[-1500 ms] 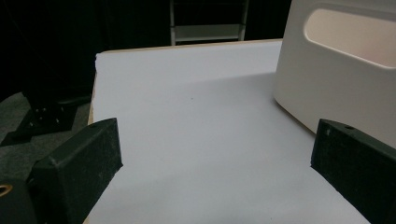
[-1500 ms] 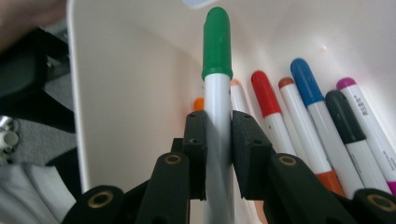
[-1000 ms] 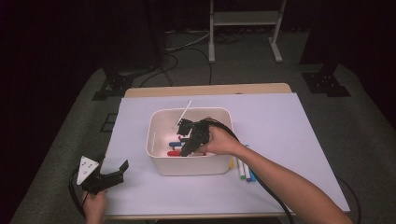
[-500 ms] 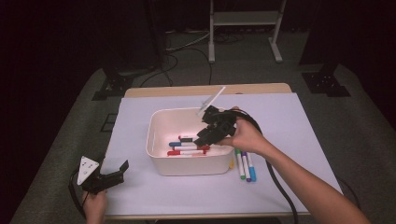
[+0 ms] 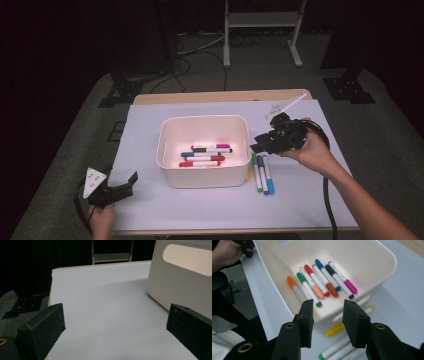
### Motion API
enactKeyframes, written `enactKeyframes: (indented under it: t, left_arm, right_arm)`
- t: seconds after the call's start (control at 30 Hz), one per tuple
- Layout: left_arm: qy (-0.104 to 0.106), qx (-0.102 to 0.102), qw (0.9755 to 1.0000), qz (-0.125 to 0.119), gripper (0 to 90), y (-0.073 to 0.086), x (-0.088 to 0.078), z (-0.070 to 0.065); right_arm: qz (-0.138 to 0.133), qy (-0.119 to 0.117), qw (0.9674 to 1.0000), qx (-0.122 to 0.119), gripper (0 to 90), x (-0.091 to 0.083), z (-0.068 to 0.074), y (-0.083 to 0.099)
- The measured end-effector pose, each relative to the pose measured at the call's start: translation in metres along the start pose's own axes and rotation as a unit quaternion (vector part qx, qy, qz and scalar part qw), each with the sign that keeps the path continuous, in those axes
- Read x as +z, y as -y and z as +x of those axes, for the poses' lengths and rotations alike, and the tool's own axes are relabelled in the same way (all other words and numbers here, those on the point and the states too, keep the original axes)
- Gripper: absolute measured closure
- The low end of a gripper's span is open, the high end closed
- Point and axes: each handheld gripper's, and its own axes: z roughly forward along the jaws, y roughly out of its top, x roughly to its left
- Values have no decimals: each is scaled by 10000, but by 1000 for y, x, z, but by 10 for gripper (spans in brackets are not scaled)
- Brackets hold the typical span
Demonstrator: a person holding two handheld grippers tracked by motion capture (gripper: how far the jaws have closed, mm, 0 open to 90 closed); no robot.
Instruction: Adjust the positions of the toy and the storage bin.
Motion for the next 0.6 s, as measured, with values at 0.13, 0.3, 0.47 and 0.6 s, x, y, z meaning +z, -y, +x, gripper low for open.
enactKeyframes:
  t: [0.13,0.3,0.47,0.6]
  left_arm:
    - [-3,3,10000,-16,5,0,0,0]
    - [-3,12,10000,-1,5,0,0,0]
    - [-2,17,10000,-6,5,0,0,0]
    - [-4,10,10000,-9,5,0,0,0]
  right_arm:
    - [0,64,9997,234,594,0,-11,23]
    - [82,211,9987,454,584,9,-23,50]
    - [171,326,9966,733,572,25,-35,73]
    - [261,399,9949,889,564,42,-42,87]
